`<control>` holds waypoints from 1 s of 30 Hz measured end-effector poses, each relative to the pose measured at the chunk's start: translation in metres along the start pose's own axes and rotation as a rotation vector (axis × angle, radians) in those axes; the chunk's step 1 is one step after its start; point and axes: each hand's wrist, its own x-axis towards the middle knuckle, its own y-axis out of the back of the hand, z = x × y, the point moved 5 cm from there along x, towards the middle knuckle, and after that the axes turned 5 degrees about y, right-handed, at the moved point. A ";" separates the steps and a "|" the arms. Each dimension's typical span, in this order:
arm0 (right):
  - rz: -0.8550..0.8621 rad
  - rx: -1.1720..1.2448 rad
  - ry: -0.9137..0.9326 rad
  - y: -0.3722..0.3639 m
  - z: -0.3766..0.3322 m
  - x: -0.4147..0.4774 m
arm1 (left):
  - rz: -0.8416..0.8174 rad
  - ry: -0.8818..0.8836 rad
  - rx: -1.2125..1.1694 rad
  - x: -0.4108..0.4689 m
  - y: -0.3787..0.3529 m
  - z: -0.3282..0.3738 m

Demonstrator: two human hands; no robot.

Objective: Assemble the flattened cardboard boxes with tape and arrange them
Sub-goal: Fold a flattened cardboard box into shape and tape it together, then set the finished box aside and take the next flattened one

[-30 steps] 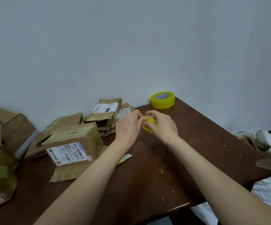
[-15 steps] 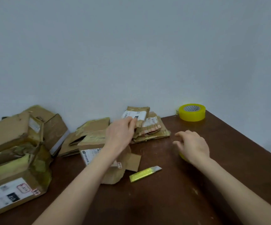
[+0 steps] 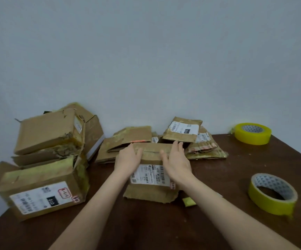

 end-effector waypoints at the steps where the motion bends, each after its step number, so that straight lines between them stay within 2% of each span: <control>1: 0.011 0.012 -0.048 0.001 0.001 0.006 | -0.020 0.003 0.018 0.003 0.000 0.002; 5: -0.021 0.067 -0.280 0.002 0.013 0.028 | -0.151 0.031 0.123 0.012 -0.002 0.017; 9: 0.017 0.173 -0.305 -0.005 0.027 0.042 | -0.211 0.063 0.078 0.021 -0.004 0.009; 12: 0.024 0.302 -0.272 -0.008 0.036 0.043 | -0.223 0.116 -0.073 0.020 -0.002 -0.004; 15: 0.015 0.429 -0.295 -0.007 0.039 0.032 | -0.207 0.194 -0.323 0.007 -0.003 -0.015; 18: -0.029 0.484 -0.319 -0.006 0.039 0.022 | -0.301 0.253 -0.559 -0.013 -0.009 -0.024; 20: -0.048 0.492 -0.299 -0.005 0.036 0.014 | -0.333 0.295 -0.633 -0.031 -0.006 -0.028; 22: -0.046 0.543 -0.243 -0.002 0.032 0.005 | -0.249 0.272 -0.627 -0.045 0.006 -0.029; 26: -0.043 0.739 -0.048 0.014 0.015 -0.017 | 0.009 0.108 -0.653 -0.072 0.045 -0.025; 30: -0.022 0.734 0.153 0.027 -0.003 -0.028 | 0.212 -0.013 -0.798 -0.092 0.086 -0.022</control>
